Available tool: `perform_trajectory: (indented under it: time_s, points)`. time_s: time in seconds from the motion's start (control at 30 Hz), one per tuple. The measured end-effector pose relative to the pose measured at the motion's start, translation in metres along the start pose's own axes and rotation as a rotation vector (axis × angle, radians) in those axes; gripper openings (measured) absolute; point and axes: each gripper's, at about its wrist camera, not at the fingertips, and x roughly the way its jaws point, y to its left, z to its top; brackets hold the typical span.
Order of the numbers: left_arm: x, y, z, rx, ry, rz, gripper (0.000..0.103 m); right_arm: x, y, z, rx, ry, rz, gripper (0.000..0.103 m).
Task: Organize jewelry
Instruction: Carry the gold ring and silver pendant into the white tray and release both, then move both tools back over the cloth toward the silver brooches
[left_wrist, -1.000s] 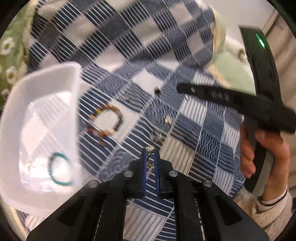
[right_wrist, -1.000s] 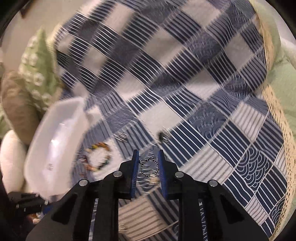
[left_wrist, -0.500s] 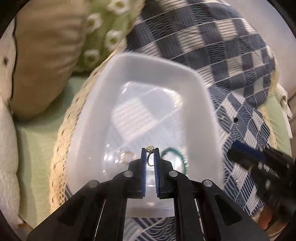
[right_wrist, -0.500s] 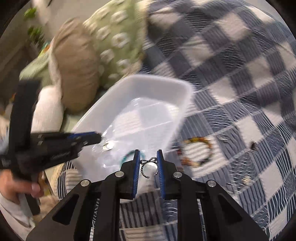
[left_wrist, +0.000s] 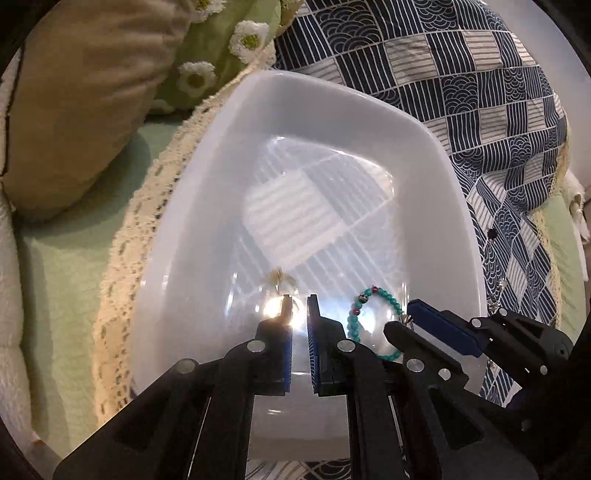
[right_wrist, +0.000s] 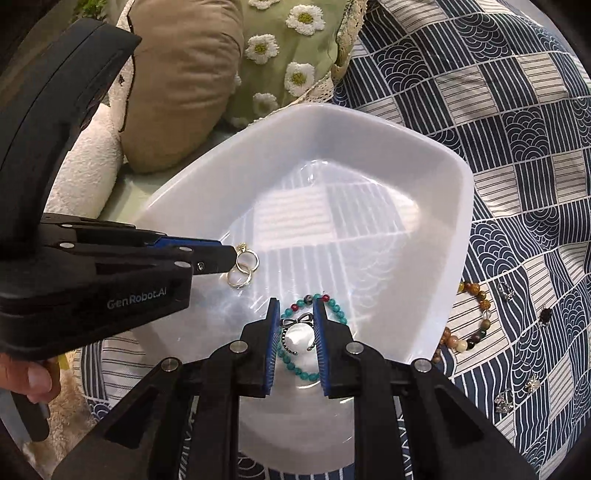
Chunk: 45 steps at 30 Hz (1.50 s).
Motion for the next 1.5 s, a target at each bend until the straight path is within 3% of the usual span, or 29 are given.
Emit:
perform_trajectory:
  time_s: [0.33,0.4,0.57,0.6,0.67,0.7,0.73,0.87,0.93,1.03,1.2,1.33,1.5]
  points:
    - [-0.003,-0.003,0.0,-0.002,-0.02,0.006,0.008,-0.001,-0.004,0.0,0.019,0.004,0.001,0.02]
    - [-0.005,-0.003,0.0,-0.005,-0.025,0.004,0.008,-0.004,-0.005,0.0,0.03,-0.004,0.008,0.026]
    - [-0.025,-0.009,-0.002,0.002,-0.087,-0.019,0.009,-0.032,-0.022,0.003,0.072,-0.041,0.012,0.028]
    - [-0.03,-0.012,-0.003,0.016,-0.099,-0.027,0.01,-0.045,-0.032,0.005,0.089,-0.046,0.01,0.032]
    - [-0.041,-0.025,-0.004,0.049,-0.121,-0.065,0.016,-0.065,-0.05,0.006,0.118,-0.065,0.003,0.05]
    - [-0.045,-0.033,-0.005,0.067,-0.13,-0.08,0.028,-0.077,-0.063,0.005,0.139,-0.084,-0.012,0.06]
    - [-0.05,-0.042,-0.008,0.092,-0.142,-0.089,0.042,-0.092,-0.081,0.001,0.168,-0.103,-0.049,0.062]
    - [-0.062,-0.08,-0.018,0.181,-0.177,-0.108,0.055,-0.122,-0.136,-0.018,0.252,-0.107,-0.159,0.066]
    - [-0.068,-0.098,-0.026,0.21,-0.188,-0.14,0.068,-0.129,-0.162,-0.034,0.289,-0.101,-0.212,0.073]
    - [-0.071,-0.134,-0.039,0.285,-0.211,-0.167,0.084,-0.129,-0.197,-0.064,0.328,-0.062,-0.299,0.073]
    - [-0.051,-0.183,-0.057,0.358,-0.152,-0.196,0.084,-0.113,-0.243,-0.105,0.412,0.054,-0.334,0.073]
    - [-0.016,-0.213,-0.07,0.403,-0.065,-0.14,0.084,-0.107,-0.258,-0.109,0.457,0.082,-0.323,0.074]
    - [0.03,-0.239,-0.083,0.412,0.056,-0.14,0.084,-0.101,-0.259,-0.107,0.478,0.111,-0.302,0.08]
